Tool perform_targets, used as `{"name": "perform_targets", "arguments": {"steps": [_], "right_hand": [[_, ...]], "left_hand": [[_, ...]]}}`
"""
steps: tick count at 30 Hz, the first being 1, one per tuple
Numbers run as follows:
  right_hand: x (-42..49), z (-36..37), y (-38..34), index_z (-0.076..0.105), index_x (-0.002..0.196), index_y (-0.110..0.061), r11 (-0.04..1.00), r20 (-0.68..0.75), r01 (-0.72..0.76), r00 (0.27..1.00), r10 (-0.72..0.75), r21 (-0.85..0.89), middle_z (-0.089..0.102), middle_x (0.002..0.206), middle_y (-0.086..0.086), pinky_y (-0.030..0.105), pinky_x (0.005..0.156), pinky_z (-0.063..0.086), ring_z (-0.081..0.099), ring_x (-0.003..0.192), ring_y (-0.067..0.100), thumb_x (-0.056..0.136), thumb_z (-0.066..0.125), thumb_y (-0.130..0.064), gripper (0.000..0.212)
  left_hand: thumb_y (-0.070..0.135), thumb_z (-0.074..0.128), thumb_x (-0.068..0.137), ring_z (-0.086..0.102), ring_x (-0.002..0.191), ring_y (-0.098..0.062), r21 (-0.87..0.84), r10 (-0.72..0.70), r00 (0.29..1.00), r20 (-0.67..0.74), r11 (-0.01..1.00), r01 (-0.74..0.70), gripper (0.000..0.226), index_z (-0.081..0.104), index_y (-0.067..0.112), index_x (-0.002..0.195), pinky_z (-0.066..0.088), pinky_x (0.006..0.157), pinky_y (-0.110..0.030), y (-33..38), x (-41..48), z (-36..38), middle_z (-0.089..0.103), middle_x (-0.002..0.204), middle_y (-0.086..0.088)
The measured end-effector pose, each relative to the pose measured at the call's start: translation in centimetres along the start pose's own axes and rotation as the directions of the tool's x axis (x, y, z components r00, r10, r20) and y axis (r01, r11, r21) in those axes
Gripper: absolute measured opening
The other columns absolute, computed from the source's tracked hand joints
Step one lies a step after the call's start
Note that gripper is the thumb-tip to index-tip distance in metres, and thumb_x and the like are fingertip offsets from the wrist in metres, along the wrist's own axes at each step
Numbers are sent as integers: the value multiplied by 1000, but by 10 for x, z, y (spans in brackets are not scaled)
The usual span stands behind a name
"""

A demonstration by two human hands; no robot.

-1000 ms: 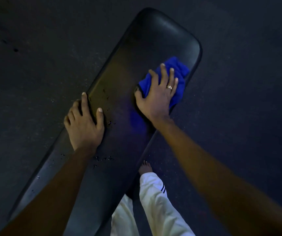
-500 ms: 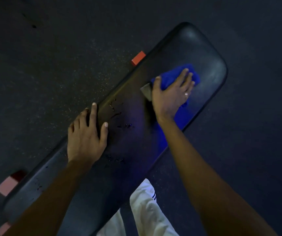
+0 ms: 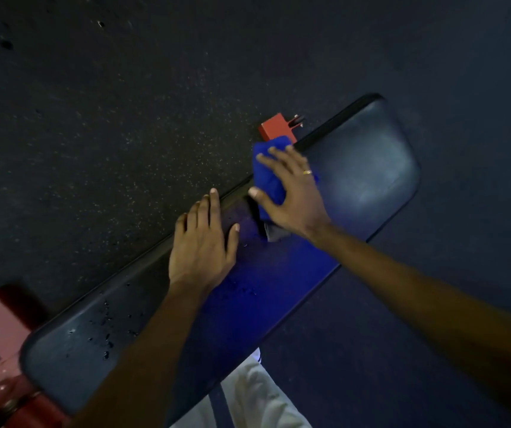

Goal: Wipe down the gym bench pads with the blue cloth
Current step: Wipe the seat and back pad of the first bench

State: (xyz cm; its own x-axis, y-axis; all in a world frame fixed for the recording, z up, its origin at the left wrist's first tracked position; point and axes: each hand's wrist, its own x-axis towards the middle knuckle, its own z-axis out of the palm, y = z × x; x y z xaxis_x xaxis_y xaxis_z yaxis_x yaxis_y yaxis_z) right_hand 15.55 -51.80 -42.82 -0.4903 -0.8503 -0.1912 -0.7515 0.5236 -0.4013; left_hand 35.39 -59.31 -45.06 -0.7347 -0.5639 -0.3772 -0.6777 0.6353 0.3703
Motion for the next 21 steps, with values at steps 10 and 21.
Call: {"name": "perform_targets", "arguments": {"steps": [10, 21], "right_hand": [[48, 10, -3, 71, 125, -22, 974, -251, -228, 942, 222, 4, 64, 133, 2, 43, 118, 34, 50, 133, 31, 88, 58, -46, 46], [19, 0, 2, 61, 138, -20, 984, -192, -177, 966, 171, -14, 55, 146, 4, 46, 117, 35, 46, 139, 27, 89, 62, -35, 51]], "left_hand": [[57, 28, 104, 55, 127, -38, 96, 55, 994, 96, 993, -64, 75, 20, 9, 161, 49, 98, -53, -65, -42, -9, 51, 144, -23], [56, 30, 103, 57, 123, -35, 57, 77, 993, 84, 995, -82, 78, 24, 2, 159, 49, 97, -50, -67, -39, -10, 54, 141, -21]]}}
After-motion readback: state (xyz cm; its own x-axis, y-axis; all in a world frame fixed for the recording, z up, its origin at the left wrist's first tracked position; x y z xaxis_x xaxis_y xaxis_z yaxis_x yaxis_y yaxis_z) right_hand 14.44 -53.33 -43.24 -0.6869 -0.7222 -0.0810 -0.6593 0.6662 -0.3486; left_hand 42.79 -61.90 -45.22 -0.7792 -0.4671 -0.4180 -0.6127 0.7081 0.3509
